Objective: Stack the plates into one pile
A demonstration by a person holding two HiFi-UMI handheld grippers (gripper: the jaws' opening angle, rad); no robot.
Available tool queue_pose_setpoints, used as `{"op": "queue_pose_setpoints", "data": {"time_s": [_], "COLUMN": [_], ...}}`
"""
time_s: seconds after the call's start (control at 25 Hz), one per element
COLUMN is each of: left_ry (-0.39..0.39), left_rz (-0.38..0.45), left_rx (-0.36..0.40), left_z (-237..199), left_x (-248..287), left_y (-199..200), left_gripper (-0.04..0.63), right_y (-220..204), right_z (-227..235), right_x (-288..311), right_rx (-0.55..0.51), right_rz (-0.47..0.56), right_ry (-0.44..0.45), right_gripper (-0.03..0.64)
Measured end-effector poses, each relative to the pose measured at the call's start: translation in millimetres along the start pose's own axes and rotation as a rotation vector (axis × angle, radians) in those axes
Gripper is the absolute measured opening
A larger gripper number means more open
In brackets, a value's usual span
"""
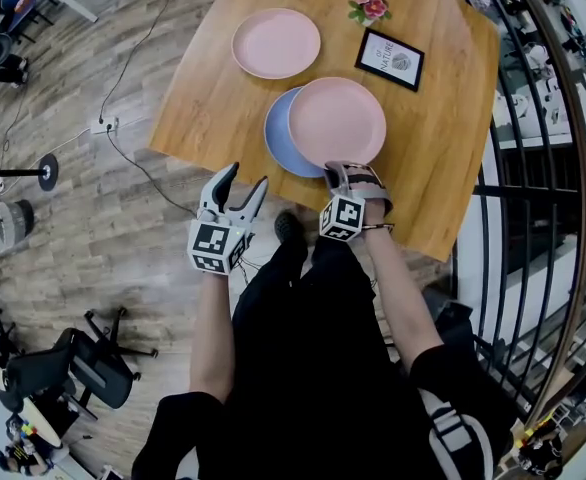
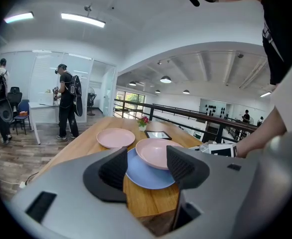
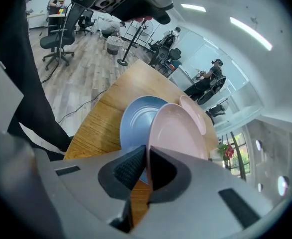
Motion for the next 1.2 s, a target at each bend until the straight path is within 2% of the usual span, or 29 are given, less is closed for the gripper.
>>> {"op": "queue_pose_setpoints", "data": {"time_s": [0.8,0.96,1.12,1.2], "left_ry": [0.025,0.017,0.015,0.011], "left_rz": [-0.026,-0.015,-0.012,-0.018], "left_rx": [-0.03,-0.005,-0.002,-0.008], "left_z": [-17,-23,-25,-24], "left_x": [-14,-13,-11,-10], "left_y": [-12,-10,-8,-8], "left_gripper": [0.261,0.261,0.261,0.261], "right_y": [34,34,34,33], "right_z": [-21,-26,-29,-29], "right_x": [25,26,24,23], "right_rx": [-0.031,-0.041,-0.029,-0.008], "right_rz": [0.03,0.029,0.056,0.056], "right_ry": [0.068,0.089,0.095,0.102], "right_gripper": [0.023,0.025,0.044,0.082]}}
Point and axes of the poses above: the fingertips, and each gripper's own axes: x forward along the fingers, z to its right, y out of its top, the point moved 10 cm from there along -x, backward along the fingers, and after that the axes turned 12 degrees about z, right-handed, at the moved point
